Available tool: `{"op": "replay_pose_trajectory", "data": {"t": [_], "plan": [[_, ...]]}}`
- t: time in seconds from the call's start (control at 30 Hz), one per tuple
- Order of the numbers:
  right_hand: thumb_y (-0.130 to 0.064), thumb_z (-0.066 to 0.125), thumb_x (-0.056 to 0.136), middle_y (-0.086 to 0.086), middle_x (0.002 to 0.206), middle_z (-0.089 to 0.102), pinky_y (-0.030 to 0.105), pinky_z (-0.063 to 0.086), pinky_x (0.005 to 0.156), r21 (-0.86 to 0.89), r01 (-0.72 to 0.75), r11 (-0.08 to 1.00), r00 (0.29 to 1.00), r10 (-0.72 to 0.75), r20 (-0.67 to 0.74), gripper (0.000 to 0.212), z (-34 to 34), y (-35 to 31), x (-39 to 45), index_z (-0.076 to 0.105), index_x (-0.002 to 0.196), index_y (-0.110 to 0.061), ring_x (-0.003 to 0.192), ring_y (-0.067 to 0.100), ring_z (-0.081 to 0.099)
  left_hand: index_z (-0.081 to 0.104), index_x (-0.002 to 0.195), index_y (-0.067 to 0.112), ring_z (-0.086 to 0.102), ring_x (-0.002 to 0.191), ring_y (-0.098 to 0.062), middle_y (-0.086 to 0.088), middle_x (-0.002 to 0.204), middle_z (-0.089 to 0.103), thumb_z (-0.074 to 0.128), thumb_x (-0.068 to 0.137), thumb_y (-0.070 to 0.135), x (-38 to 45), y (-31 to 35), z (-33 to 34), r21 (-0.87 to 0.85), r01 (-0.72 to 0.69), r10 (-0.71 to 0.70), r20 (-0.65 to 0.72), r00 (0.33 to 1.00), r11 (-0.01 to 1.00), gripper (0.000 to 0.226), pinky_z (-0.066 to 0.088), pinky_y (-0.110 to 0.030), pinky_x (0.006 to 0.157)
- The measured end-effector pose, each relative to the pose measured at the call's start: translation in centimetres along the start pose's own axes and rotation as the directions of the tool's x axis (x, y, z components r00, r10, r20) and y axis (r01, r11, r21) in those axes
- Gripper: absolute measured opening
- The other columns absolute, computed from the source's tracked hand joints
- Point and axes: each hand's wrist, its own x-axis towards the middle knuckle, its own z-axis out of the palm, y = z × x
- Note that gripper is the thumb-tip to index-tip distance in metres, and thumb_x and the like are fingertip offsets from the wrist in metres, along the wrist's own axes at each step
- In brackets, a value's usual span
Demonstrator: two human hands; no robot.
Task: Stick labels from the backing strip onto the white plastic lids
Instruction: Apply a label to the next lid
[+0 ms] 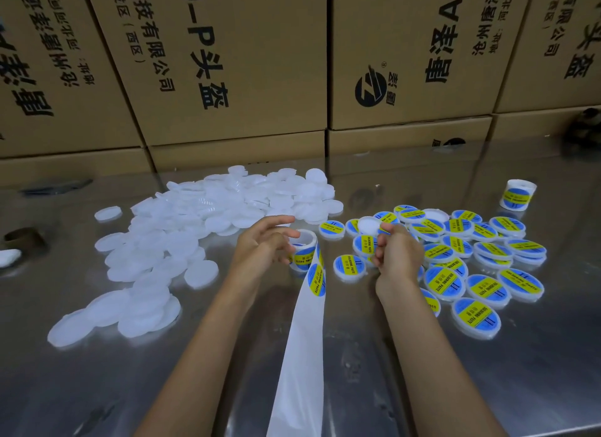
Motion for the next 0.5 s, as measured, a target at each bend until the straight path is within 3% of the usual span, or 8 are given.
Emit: {"op": "replay_pose_trajectory", "data": {"t": [0.07,0.1,0.17,0.2,0.23,0.33,0.43,0.5], "plan": [[-0.01,0.045,0.092,0.0,0.057,0.048,0.02,0.03,0.041,-0.117,0.075,0.99,0.996,-0.068,0.063,0.025,0.5,0.3,-0.6,0.064,0.076,-0.018,0.045,0.013,0.037,0.072,0.096,0.022,0.065,0.081,-0.022,0.0,0.089,0.074,0.05,0.092,-0.002,0.0,-0.3,0.1,0.173,-0.033,0.053,-0.111,0.992,0.984,0.033,0.054,-0.031,0.066],[-0.01,0.045,0.092,0.0,0.057,0.049,0.023,0.031,0.045,-0.178,0.123,0.976,0.989,-0.105,0.108,0.026,0.8,0.6,-0.9,0.064,0.076,-0.018,0.047,0.014,0.038,0.071,0.096,0.023,0.065,0.088,-0.025,0.0,0.094,0.072,0.052,0.091,0.002,0.1,-0.5,-0.1,0.376,-0.042,0.113,-0.169,0.979,0.926,0.028,0.054,-0.035,0.073],[-0.009,0.045,0.092,0.0,0.056,0.049,0.025,0.03,0.049,-0.267,0.215,0.94,0.965,-0.162,0.205,0.026,1.4,1.2,-1.6,0.065,0.077,-0.016,0.046,0.011,0.039,0.066,0.11,0.019,0.057,0.108,-0.031,-0.007,0.112,0.065,0.053,0.09,0.012,0.2,-0.7,-1.1,0.856,0.043,0.258,-0.202,0.945,0.515,0.025,0.046,-0.041,0.087],[-0.009,0.046,0.093,-0.001,0.055,0.049,0.024,0.03,0.049,-0.292,0.254,0.922,0.951,-0.183,0.25,0.025,1.7,1.6,-1.8,0.066,0.079,-0.014,0.043,0.008,0.039,0.059,0.121,0.017,0.051,0.117,-0.033,-0.01,0.122,0.059,0.054,0.09,0.017,0.4,-0.9,-1.8,0.937,0.132,0.259,-0.222,0.94,0.322,0.031,0.041,-0.043,0.093],[-0.009,0.046,0.094,-0.002,0.055,0.05,0.023,0.031,0.049,-0.314,0.286,0.905,0.938,-0.197,0.287,0.024,1.9,2.0,-2.0,0.066,0.082,-0.011,0.042,0.005,0.039,0.05,0.129,0.016,0.045,0.124,-0.033,-0.012,0.13,0.051,0.055,0.091,0.023,0.4,-1.1,-2.3,0.947,0.232,0.198,-0.276,0.94,0.22,0.039,0.038,-0.046,0.098],[-0.011,0.046,0.096,-0.002,0.059,0.053,0.028,0.038,0.059,-0.409,0.357,0.84,0.912,-0.218,0.348,0.024,2.4,2.7,-2.3,0.066,0.082,-0.011,0.052,0.011,0.046,0.037,0.14,0.016,0.034,0.134,-0.033,-0.013,0.142,0.037,0.054,0.095,0.032,0.3,-1.5,-3.2,0.892,0.42,0.0,-0.426,0.905,0.166,0.051,0.035,-0.051,0.104],[-0.014,0.049,0.095,0.004,0.071,0.06,0.036,0.046,0.073,-0.475,0.413,0.777,0.89,-0.234,0.391,0.019,2.5,3.2,-2.3,0.066,0.086,-0.008,0.073,0.023,0.056,0.037,0.141,0.017,0.031,0.138,-0.034,-0.013,0.146,0.035,0.051,0.097,0.031,0.4,-2.2,-3.2,0.895,0.413,-0.074,-0.406,0.911,0.169,0.048,0.032,-0.052,0.107],[-0.018,0.058,0.094,0.001,0.079,0.063,0.033,0.047,0.076,-0.465,0.473,0.749,0.838,-0.219,0.5,0.012,2.5,3.6,-2.7,0.065,0.09,-0.011,0.077,0.016,0.058,0.039,0.14,0.018,0.031,0.139,-0.033,-0.012,0.148,0.036,0.048,0.098,0.029,0.5,-2.3,-3.2,0.906,0.401,-0.051,-0.398,0.916,0.138,0.045,0.03,-0.051,0.109]]}}
